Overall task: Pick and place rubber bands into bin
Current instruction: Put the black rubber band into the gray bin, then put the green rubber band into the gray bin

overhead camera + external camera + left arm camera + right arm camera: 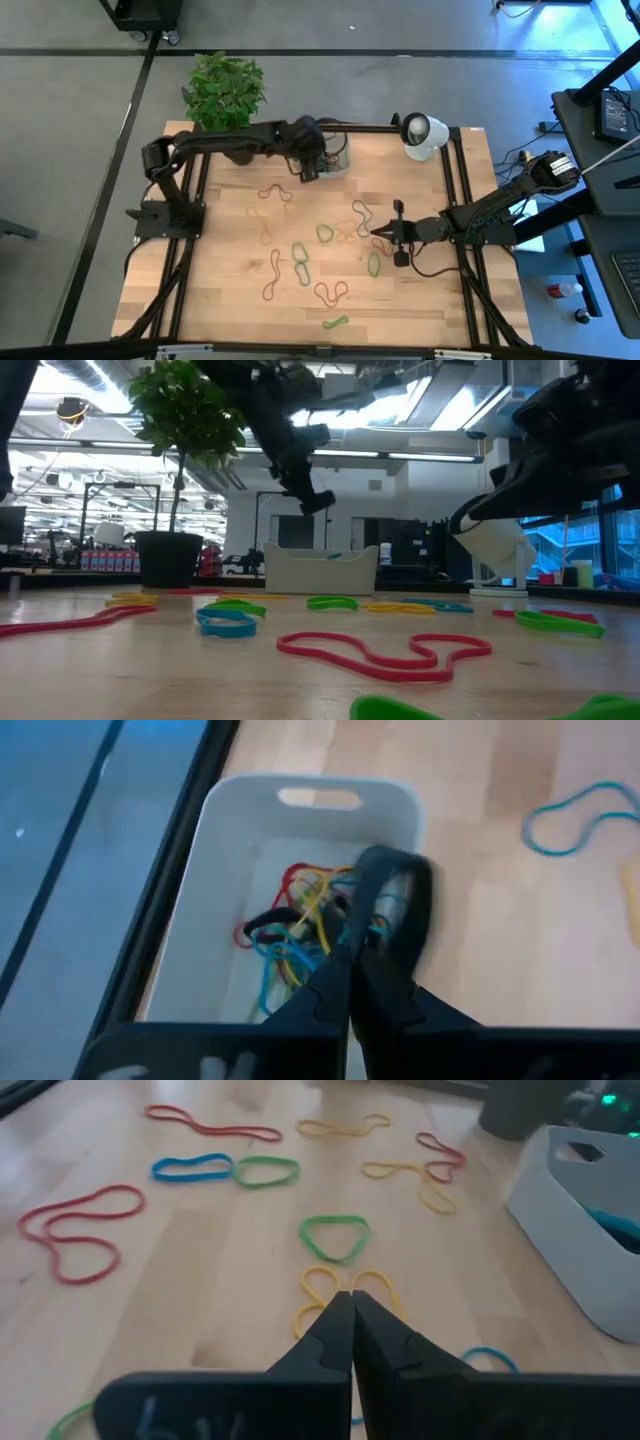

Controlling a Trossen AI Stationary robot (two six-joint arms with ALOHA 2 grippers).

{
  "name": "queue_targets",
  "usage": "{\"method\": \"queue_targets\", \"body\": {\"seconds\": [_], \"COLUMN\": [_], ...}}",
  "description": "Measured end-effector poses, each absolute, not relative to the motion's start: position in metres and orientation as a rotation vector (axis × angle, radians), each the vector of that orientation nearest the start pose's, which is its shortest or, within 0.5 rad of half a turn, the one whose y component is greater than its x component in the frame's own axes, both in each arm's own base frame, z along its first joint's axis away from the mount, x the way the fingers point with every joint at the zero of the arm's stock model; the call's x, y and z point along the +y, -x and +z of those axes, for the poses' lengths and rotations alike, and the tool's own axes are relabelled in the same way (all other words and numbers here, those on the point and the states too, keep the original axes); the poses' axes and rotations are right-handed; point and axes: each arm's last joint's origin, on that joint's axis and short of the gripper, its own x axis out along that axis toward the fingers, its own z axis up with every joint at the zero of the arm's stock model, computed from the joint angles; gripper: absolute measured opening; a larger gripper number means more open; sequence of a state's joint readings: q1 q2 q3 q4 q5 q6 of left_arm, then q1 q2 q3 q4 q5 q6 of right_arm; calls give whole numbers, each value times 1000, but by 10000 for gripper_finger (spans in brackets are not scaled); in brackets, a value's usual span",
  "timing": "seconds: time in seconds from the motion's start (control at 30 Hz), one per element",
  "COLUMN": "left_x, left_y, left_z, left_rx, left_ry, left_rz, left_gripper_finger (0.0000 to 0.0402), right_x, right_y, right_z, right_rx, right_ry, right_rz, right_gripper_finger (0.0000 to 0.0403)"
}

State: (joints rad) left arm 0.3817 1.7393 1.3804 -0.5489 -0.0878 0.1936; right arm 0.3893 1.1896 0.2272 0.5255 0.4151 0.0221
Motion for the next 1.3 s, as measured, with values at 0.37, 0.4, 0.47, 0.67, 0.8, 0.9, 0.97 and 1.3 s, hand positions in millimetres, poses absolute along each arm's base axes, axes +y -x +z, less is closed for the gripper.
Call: {"method": "queue_targets", "body": {"seconds": [0.37,0.4,0.47,0.67,0.8,0.9,0.97,1.3], "left_x": [176,177,179,182,181,181,181,171], "left_y": [-362,-362,-362,-364,-366,-366,-364,-352], "left_z": [198,194,188,171,166,167,174,240], "left_rx": [1034,1048,1060,1104,1116,1120,1142,1139], "left_ry": [7,14,36,61,65,54,46,83], "left_rz": [385,387,397,399,400,417,435,487], "left_gripper_finger": [4,5,12,71,119,146,159,164], "right_x": [63,63,63,63,63,63,63,63], "right_y": [-186,-186,-186,-186,-186,-186,-186,-186], "right_z": [141,141,141,141,141,141,141,140], "right_rx": [407,407,407,405,406,406,406,414], "right_ry": [122,122,120,120,119,116,103,75], "right_rz": [-36,-36,-38,-38,-38,-39,-42,-52], "right_gripper_finger": [4,3,4,3,3,3,4,4]}}
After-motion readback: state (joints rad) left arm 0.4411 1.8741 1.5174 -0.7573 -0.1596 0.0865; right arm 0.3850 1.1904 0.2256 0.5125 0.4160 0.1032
